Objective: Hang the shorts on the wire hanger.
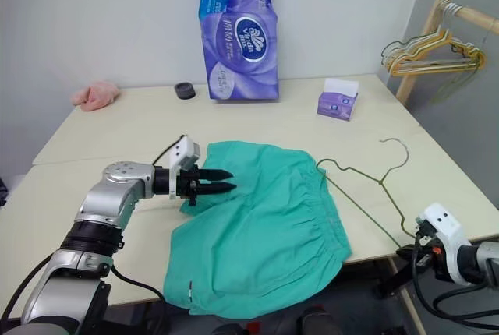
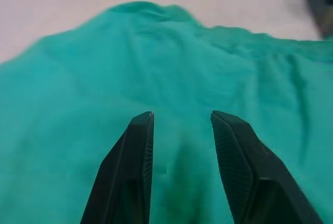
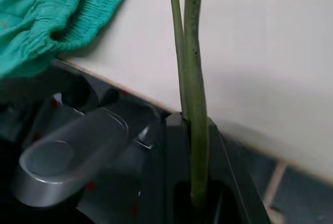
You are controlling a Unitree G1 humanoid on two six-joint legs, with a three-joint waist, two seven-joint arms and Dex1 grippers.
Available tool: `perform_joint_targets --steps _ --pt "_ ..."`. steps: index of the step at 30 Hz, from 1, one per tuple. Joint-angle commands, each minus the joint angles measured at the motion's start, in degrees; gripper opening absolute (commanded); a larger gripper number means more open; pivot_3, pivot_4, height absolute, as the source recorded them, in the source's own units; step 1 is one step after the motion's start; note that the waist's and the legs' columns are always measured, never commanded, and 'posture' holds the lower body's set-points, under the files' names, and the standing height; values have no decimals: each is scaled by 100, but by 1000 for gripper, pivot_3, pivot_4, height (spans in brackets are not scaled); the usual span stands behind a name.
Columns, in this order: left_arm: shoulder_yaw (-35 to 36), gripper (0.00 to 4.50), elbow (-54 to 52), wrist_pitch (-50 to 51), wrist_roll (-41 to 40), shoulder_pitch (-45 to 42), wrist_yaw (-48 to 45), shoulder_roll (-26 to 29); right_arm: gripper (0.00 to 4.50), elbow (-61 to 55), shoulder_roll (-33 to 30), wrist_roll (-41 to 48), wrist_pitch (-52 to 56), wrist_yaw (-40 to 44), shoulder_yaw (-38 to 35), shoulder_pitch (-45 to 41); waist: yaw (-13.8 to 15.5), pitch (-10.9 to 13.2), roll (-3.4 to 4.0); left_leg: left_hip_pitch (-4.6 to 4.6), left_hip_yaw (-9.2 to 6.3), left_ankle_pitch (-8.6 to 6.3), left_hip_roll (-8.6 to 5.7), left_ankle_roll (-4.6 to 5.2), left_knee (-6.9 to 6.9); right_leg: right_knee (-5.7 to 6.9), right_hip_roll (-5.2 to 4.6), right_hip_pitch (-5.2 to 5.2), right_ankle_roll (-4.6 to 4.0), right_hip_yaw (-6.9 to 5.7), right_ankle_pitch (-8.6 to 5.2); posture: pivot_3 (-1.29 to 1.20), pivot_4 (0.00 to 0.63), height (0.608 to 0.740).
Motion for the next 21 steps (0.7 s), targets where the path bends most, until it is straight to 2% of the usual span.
perform_joint_targets --steps 1,8,14,21 --pt "30 1833 -333 88 -123 -31 -38 7 0 -214 233 284 306 -316 -286 -11 -45 -1 2 2 1 0 2 0 0 0 2 1 0 1 0 -234 49 740" --pt "-46 1833 -453 98 -184 -13 -191 -7 0 -177 434 773 858 -587 26 -277 -134 -2 5 0 1 -2 3 4 -4 -3 7 -1 4 3 -3 -220 47 740" --pt "39 1833 -528 -107 -203 16 -127 -116 0 -95 222 1133 1287 -540 333 -401 -113 -1 4 -2 2 -3 1 4 -4 -6 6 -1 4 4 -3 -206 49 740" --pt "234 1833 -624 -635 -167 189 342 -332 0 114 205 1548 1562 -523 59 -497 -106 0 3 -1 2 -3 1 5 -3 -7 4 1 5 5 -3 -185 53 740"
